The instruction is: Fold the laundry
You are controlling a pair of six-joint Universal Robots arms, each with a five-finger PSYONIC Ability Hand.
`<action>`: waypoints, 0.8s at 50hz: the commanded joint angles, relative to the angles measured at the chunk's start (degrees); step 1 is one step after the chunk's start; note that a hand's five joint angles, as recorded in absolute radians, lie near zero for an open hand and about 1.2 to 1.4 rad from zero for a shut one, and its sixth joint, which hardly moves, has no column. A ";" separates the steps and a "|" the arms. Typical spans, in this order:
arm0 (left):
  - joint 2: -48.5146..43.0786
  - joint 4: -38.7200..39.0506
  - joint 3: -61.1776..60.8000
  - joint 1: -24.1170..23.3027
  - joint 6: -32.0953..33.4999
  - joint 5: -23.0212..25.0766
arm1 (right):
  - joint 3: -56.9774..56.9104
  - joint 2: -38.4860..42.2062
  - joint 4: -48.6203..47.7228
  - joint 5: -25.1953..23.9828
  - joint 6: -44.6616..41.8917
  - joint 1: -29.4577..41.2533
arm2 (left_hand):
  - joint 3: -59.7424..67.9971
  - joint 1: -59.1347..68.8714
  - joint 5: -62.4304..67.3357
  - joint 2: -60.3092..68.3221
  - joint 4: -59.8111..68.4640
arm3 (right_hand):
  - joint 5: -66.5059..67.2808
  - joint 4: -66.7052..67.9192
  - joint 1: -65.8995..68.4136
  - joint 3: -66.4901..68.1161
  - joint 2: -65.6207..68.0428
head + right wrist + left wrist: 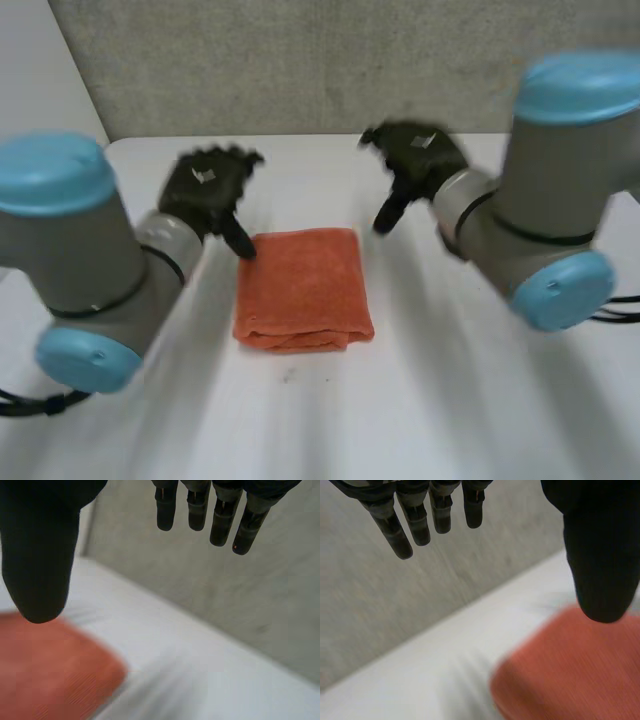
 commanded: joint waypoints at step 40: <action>19.69 -18.26 4.58 13.12 -14.86 12.39 | 16.54 -24.19 -0.90 -3.67 -2.24 -15.97 | -2.34 -1.09 -2.60 -1.45 -1.71 | -3.22 -3.30 -1.84 -2.31 -2.82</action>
